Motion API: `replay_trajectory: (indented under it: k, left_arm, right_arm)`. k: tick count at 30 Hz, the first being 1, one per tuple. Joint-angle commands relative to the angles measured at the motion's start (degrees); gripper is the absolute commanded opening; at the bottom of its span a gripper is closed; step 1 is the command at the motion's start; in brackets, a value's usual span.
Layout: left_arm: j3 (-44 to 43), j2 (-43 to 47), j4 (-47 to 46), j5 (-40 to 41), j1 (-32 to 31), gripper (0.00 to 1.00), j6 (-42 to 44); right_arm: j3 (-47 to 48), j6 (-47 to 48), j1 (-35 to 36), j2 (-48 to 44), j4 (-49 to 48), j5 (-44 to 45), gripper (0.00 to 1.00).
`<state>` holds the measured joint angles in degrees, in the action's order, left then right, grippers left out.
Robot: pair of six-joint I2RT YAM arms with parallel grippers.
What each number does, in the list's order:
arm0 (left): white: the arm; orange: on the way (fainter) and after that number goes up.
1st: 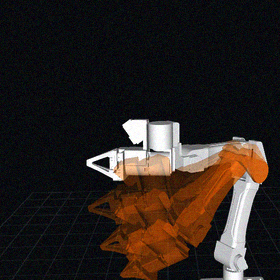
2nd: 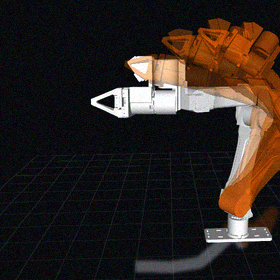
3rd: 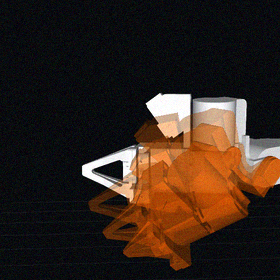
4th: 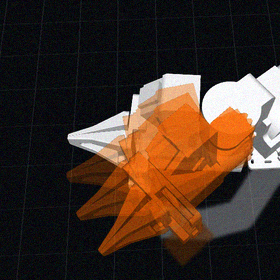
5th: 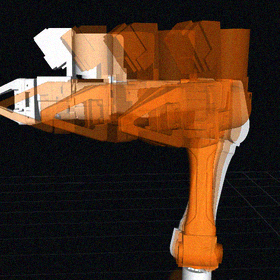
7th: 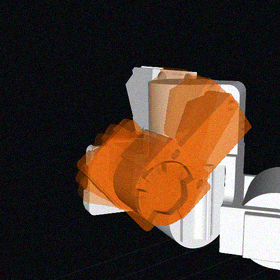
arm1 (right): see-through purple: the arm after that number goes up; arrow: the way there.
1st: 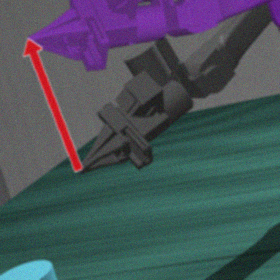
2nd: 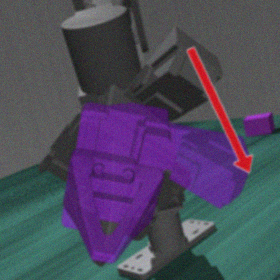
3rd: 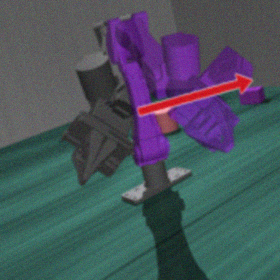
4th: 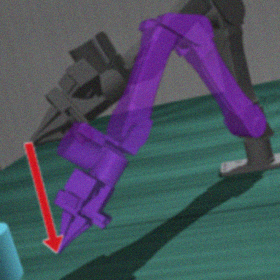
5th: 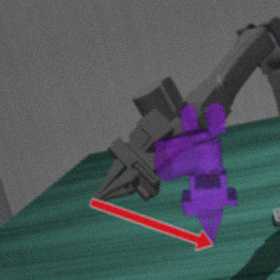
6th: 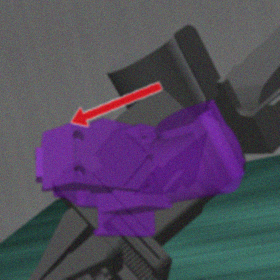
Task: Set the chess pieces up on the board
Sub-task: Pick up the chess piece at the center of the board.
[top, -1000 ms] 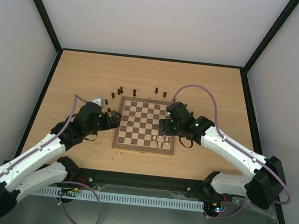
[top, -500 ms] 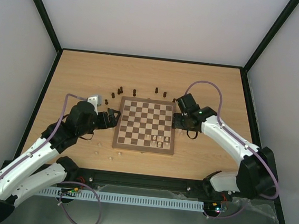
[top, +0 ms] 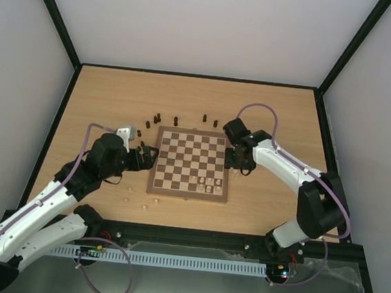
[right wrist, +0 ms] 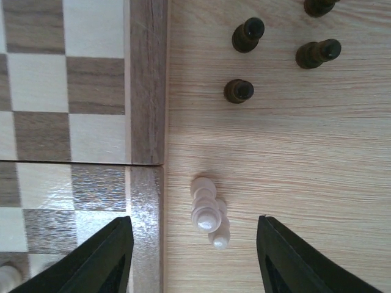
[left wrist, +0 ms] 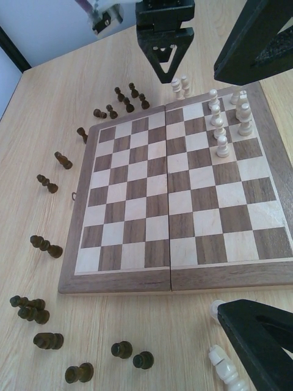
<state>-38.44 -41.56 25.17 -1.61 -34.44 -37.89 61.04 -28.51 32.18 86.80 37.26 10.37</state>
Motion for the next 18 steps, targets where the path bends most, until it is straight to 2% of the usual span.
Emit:
replay_trajectory:
  k: [1,8,14,18]
  left_arm:
    - [0.8,0.1,-0.8,-1.2,0.0,0.99,1.1]
    - [1.2,-0.2,-1.2,-1.0,0.0,0.99,1.2]
    - [1.2,-0.8,-1.4,-0.7,-0.1,0.99,1.0]
    - [2.0,-1.0,-1.9,-0.7,0.0,0.99,0.7]
  right_arm:
    - [0.2,0.5,-0.4,2.4,4.0,1.1,0.55]
    - [-0.1,1.2,-0.5,4.7,2.1,0.6,0.46]
    - [-1.2,1.7,-0.9,6.3,1.2,0.8,0.45]
    - [-1.5,2.1,-1.2,6.4,0.8,0.6,0.4]
